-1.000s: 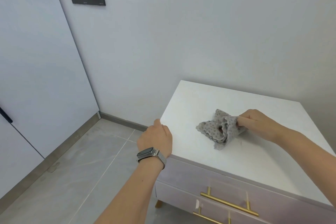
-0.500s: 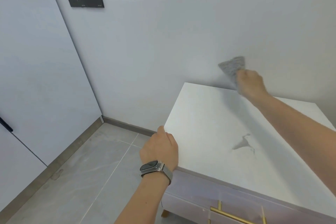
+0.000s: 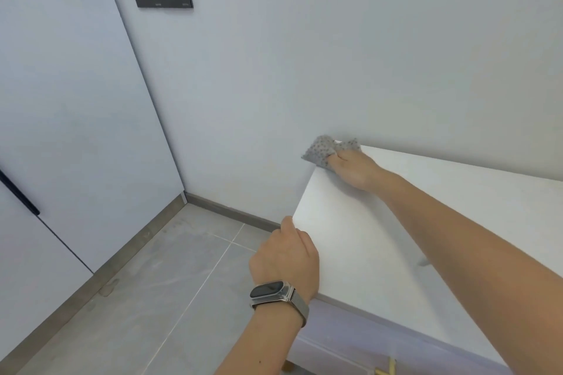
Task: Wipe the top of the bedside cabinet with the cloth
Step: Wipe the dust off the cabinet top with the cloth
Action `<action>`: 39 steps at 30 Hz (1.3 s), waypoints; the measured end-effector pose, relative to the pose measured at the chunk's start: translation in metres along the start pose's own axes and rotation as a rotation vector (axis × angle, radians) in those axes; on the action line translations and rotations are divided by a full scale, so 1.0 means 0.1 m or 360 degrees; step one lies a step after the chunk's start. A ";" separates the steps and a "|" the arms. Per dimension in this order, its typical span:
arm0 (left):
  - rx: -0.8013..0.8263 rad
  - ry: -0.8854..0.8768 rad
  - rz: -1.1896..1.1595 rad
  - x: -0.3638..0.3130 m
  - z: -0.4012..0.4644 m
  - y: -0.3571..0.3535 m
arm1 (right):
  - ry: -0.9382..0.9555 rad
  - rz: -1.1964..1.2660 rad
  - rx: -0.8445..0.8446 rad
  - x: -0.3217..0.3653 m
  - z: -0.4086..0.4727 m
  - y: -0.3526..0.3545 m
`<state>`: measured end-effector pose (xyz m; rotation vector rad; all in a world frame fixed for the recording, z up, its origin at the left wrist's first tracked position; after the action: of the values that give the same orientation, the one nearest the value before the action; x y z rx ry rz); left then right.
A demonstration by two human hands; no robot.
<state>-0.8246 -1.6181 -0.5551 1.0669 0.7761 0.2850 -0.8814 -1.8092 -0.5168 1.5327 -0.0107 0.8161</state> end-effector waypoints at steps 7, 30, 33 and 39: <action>0.0063 -0.0014 -0.0163 0.03 0.00 0.05 | 0.0068 0.0140 0.0144 -0.15 -0.83 0.13; 0.0500 0.0356 -0.0921 0.34 -0.15 0.29 | -0.0967 0.1802 -0.1565 -1.69 -2.07 1.72; 0.0506 0.0182 -0.0793 0.27 -0.18 0.34 | -0.0719 0.0445 -0.1452 -1.63 -2.16 1.78; 0.0535 -0.0058 -0.0412 0.18 -0.14 0.30 | -0.0521 -0.0134 -0.0651 -1.59 -1.98 1.01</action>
<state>-0.8173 -1.5838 -0.5406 1.2656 0.9396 -0.0896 -1.1413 -1.7257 -0.5250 1.2510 -0.3327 0.4533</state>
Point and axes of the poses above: each hand's wrist, its own z-axis towards the middle knuckle, its own y-axis out of the back of the hand, x = y × z, the point moved 6 cm from there along z, towards the middle knuckle, and after that the axes turned 10 degrees about -x, right-handed, at the moved point
